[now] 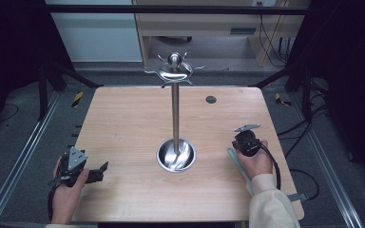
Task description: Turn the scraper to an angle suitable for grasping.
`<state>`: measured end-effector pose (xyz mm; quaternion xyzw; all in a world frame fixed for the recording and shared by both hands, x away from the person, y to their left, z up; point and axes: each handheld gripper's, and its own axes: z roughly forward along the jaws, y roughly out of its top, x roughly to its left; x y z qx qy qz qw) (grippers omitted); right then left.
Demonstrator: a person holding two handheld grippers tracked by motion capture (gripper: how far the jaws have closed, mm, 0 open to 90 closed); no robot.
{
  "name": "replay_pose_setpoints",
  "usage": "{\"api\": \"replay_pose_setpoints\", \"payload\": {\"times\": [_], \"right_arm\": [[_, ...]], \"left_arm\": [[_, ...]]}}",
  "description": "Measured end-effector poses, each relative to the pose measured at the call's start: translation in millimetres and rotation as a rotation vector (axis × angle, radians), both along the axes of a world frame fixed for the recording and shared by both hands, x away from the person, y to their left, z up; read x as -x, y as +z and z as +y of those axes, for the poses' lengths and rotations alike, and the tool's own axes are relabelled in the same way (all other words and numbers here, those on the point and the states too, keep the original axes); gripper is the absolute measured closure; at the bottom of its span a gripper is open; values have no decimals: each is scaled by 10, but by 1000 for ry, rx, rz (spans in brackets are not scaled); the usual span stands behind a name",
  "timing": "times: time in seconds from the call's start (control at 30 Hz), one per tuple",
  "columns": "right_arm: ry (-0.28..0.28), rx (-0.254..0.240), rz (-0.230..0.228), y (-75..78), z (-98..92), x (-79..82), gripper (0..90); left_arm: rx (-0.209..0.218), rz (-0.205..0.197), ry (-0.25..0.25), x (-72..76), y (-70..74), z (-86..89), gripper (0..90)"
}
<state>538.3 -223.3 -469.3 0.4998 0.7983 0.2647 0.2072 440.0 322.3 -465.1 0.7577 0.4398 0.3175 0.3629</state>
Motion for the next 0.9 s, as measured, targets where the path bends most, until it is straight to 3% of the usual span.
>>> {"api": "replay_pose_setpoints", "payload": {"times": [0.6,0.9], "right_arm": [[35,29,75,-97,36,0,900],[151,0,114,-85,179,127,900]], "left_arm": [[2,3,0,-6,-9,-7,30],[0,1,4,-3,-4,7,30]]}}
